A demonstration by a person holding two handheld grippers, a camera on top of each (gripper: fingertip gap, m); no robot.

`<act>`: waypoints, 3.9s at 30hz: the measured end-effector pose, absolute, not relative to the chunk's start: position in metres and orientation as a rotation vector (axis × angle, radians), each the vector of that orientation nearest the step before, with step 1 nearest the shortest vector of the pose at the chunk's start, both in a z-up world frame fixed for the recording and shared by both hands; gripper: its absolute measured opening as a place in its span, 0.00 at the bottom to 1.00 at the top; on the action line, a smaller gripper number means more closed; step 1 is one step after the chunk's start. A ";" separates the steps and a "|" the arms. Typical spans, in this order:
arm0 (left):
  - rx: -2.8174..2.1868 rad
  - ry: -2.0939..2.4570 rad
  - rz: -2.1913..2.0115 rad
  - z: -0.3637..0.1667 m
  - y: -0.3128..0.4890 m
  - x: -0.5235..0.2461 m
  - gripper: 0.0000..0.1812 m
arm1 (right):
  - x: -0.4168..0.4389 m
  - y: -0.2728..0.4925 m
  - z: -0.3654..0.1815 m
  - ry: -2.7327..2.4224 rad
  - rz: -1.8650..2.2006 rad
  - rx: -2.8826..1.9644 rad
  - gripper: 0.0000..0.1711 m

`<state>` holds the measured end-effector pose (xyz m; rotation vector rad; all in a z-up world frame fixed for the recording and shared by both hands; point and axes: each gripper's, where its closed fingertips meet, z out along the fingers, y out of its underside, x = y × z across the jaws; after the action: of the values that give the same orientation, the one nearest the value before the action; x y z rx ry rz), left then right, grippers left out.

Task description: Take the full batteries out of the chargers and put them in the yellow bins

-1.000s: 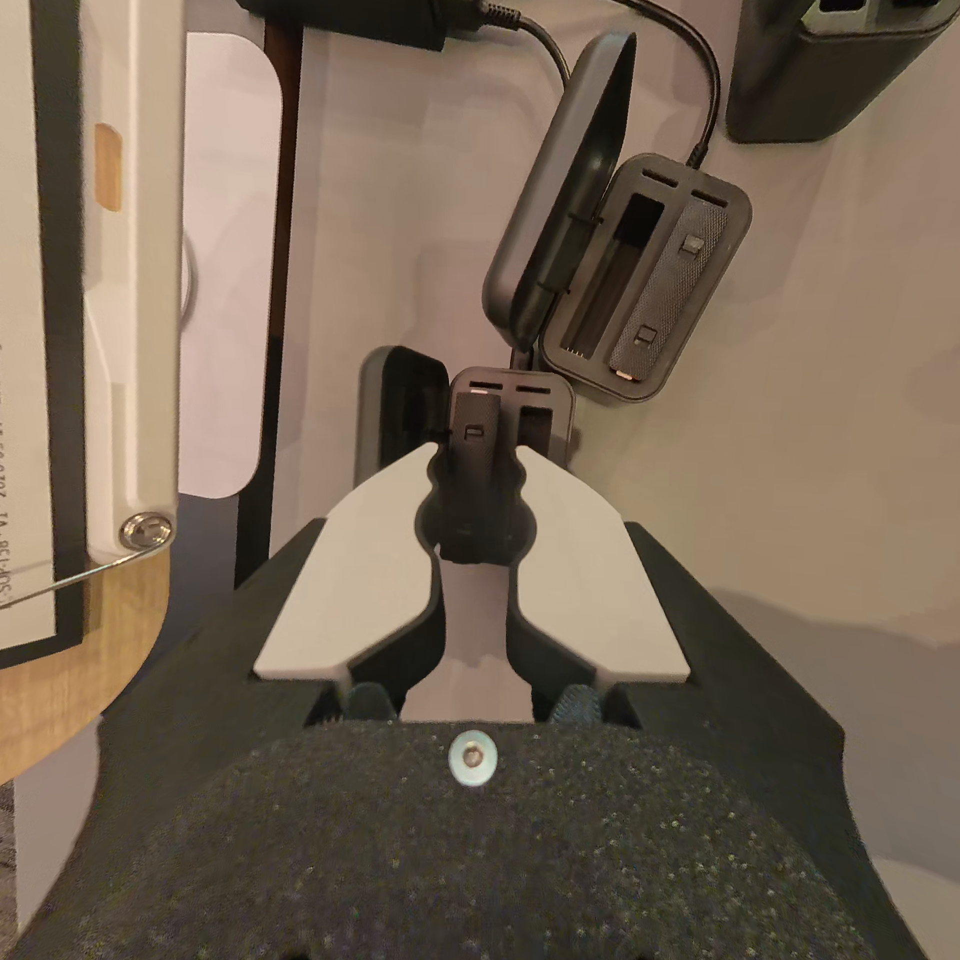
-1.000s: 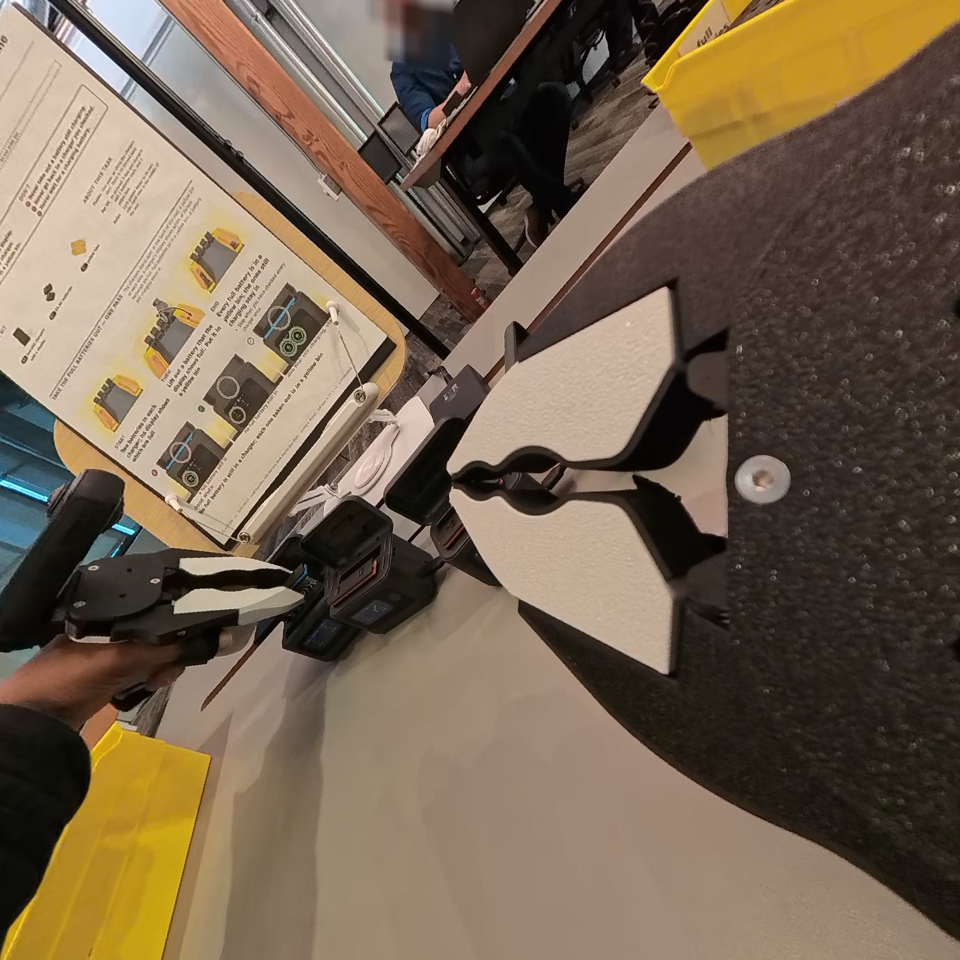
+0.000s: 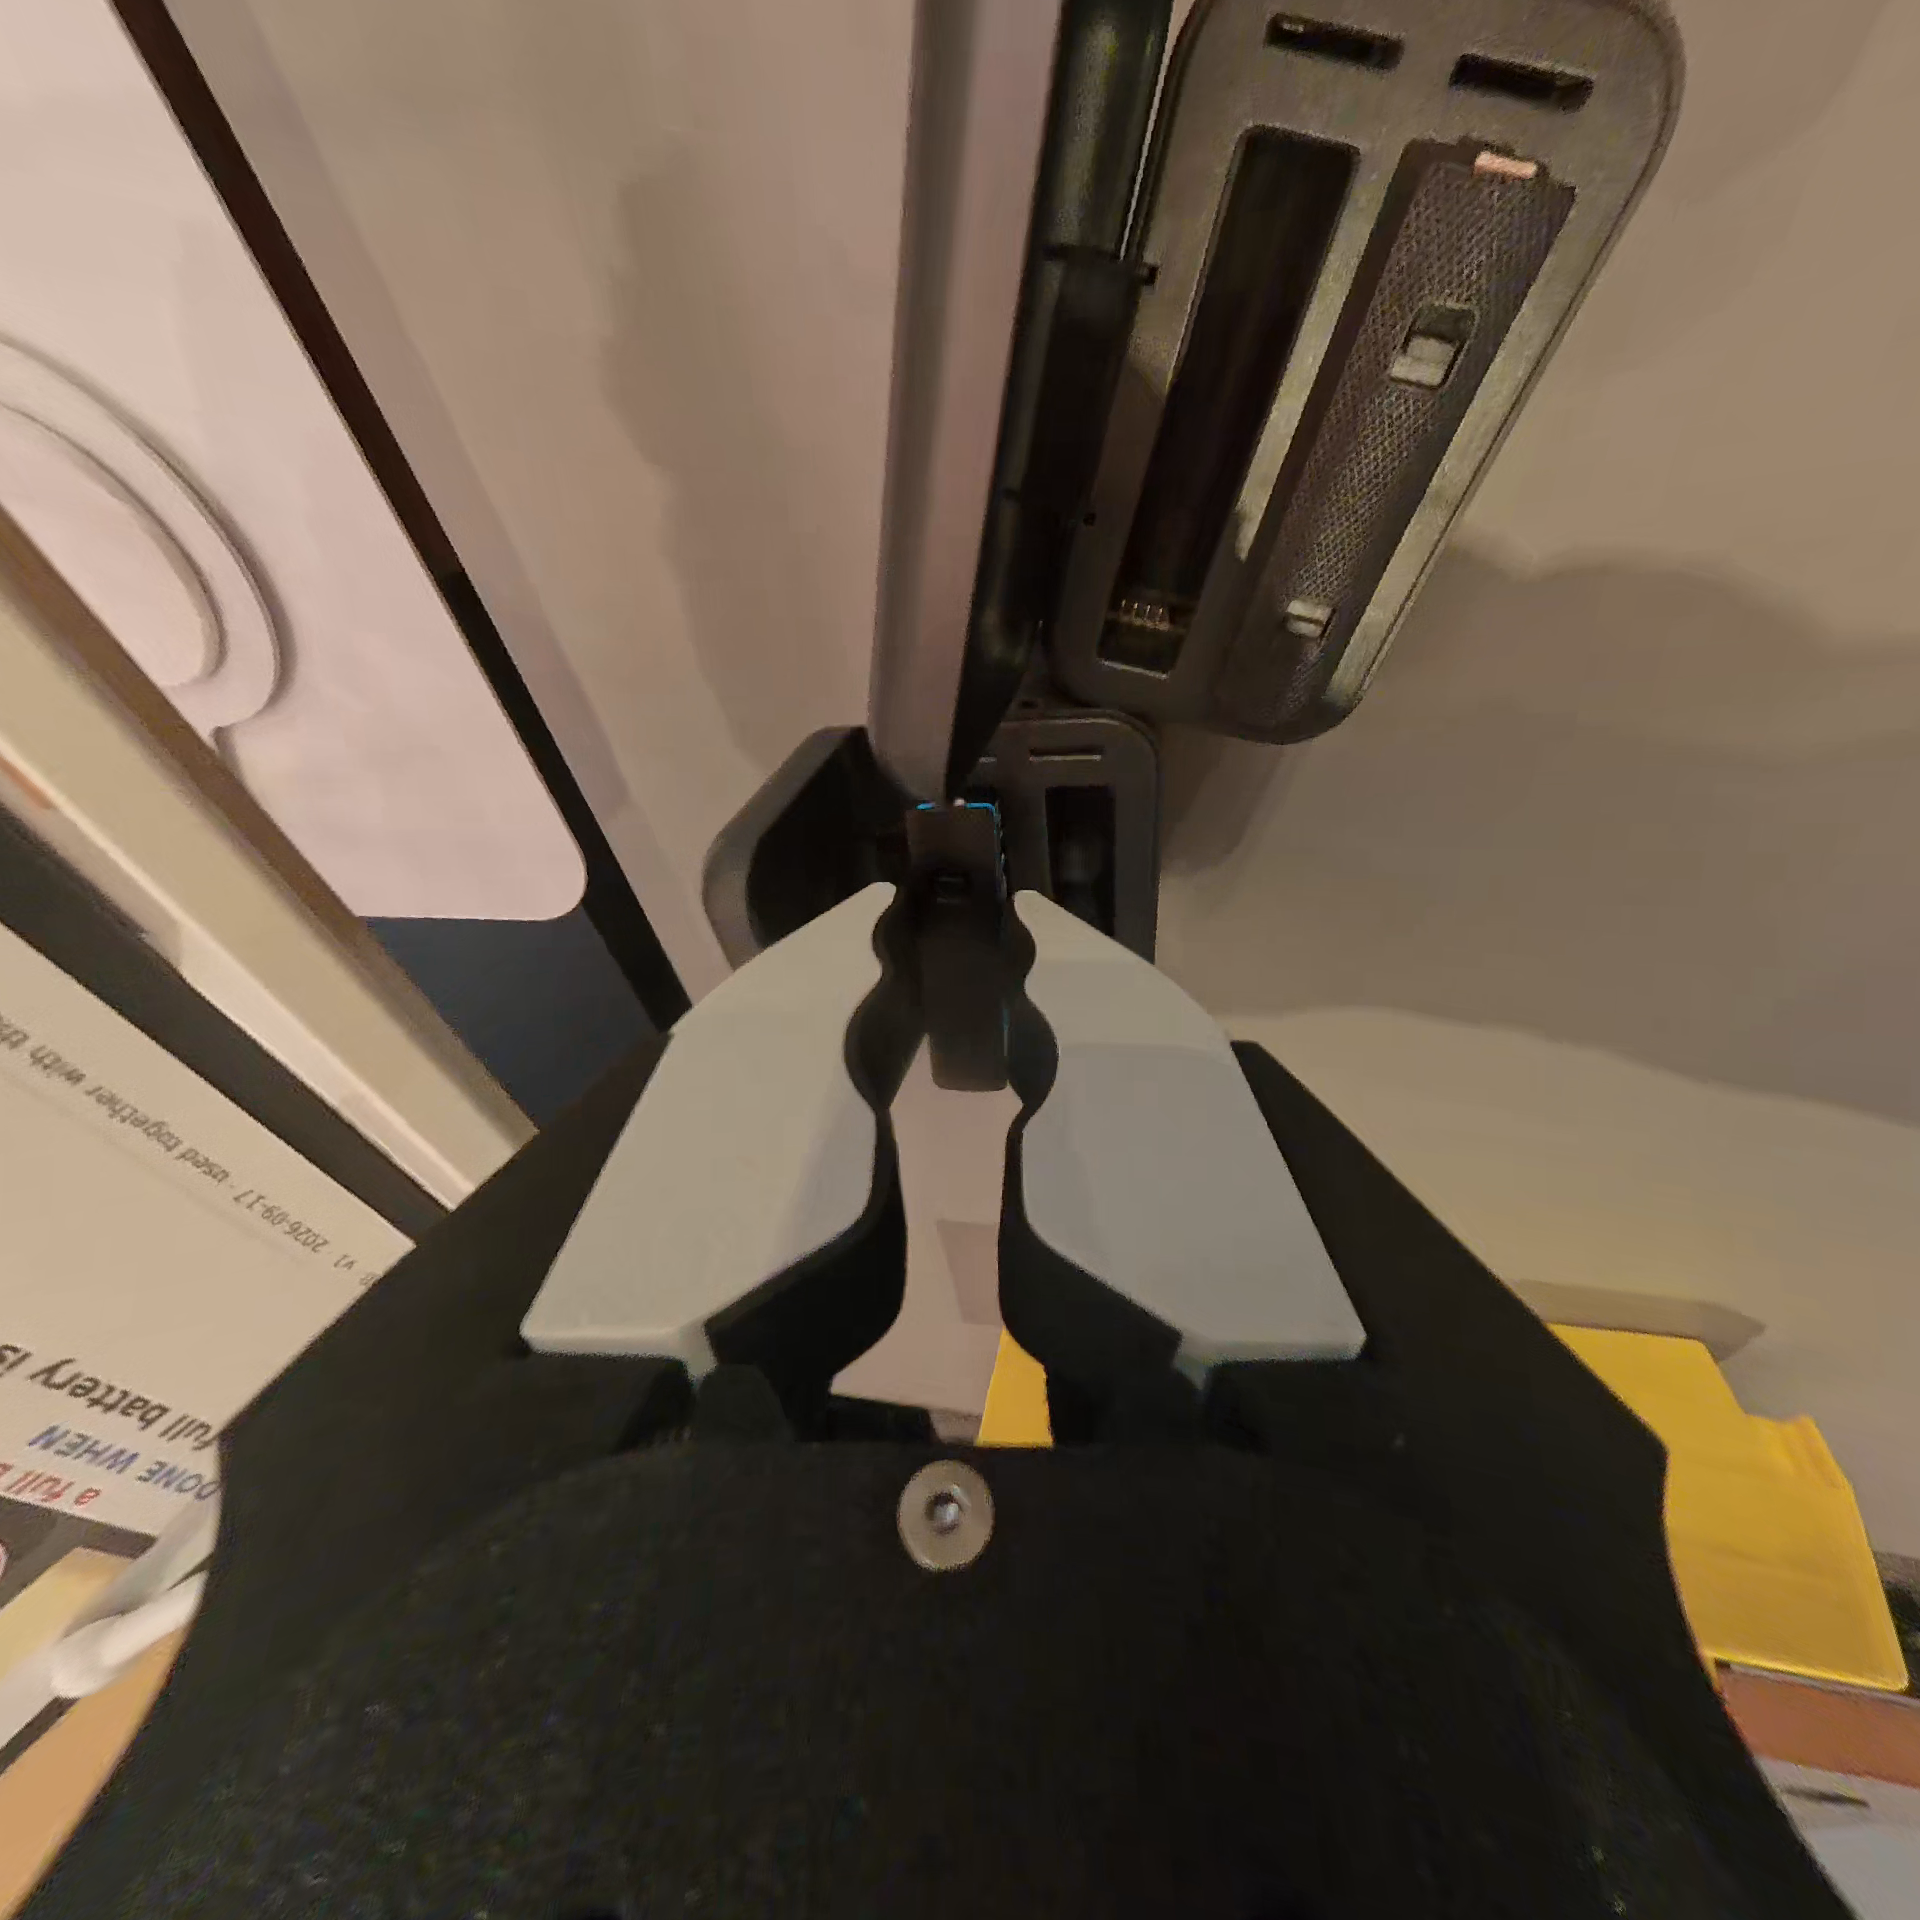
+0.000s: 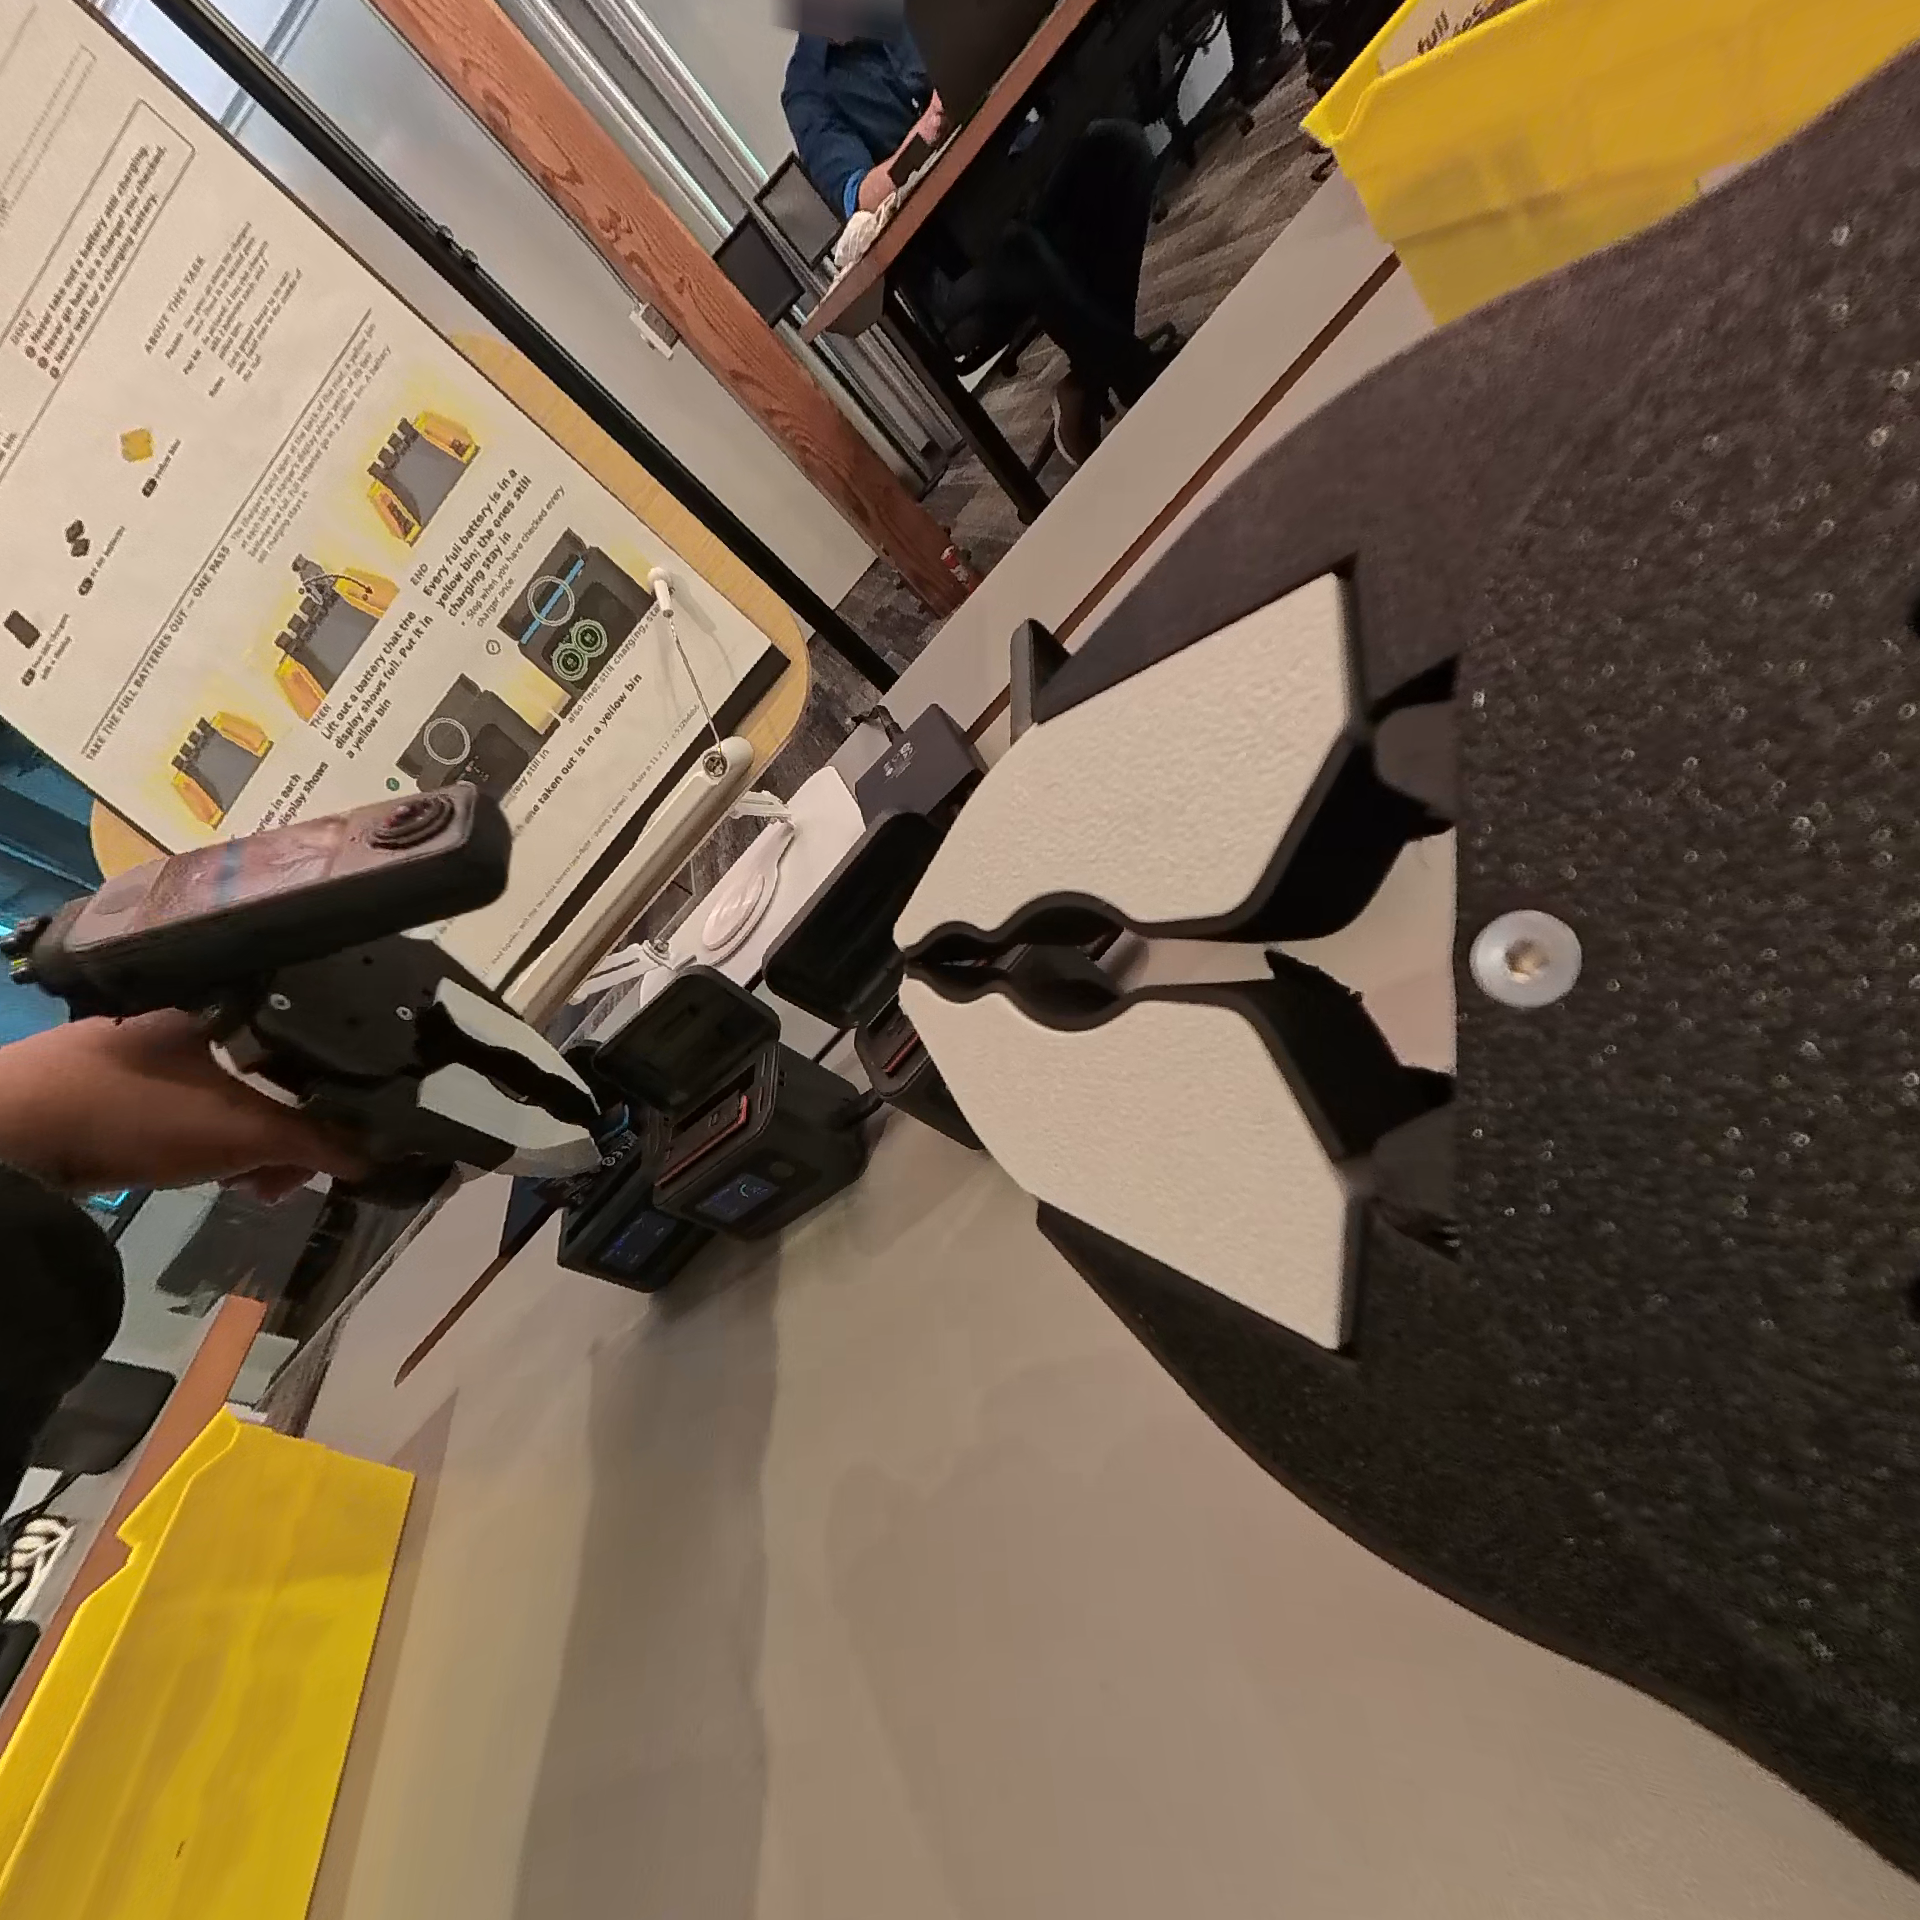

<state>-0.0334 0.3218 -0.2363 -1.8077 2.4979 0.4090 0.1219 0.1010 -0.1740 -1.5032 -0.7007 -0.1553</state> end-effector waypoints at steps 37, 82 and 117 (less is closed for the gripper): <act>-1.820 2.215 0.009 -0.233 0.326 -0.037 0.04 | 0.121 0.099 -0.177 -0.716 -0.140 -1.517 0.00; -2.015 1.418 0.308 -0.132 0.337 -0.297 0.04 | 0.175 0.114 -0.175 -0.287 -0.073 -1.668 0.00; -2.085 2.075 0.395 -0.247 0.196 -0.377 0.16 | 0.226 0.120 -0.187 -0.044 -0.085 -1.737 0.00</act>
<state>-0.3771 0.1957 -0.2473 -2.0847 2.0749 0.3954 0.2264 0.1200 -0.1868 -1.7369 -0.0436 -0.0852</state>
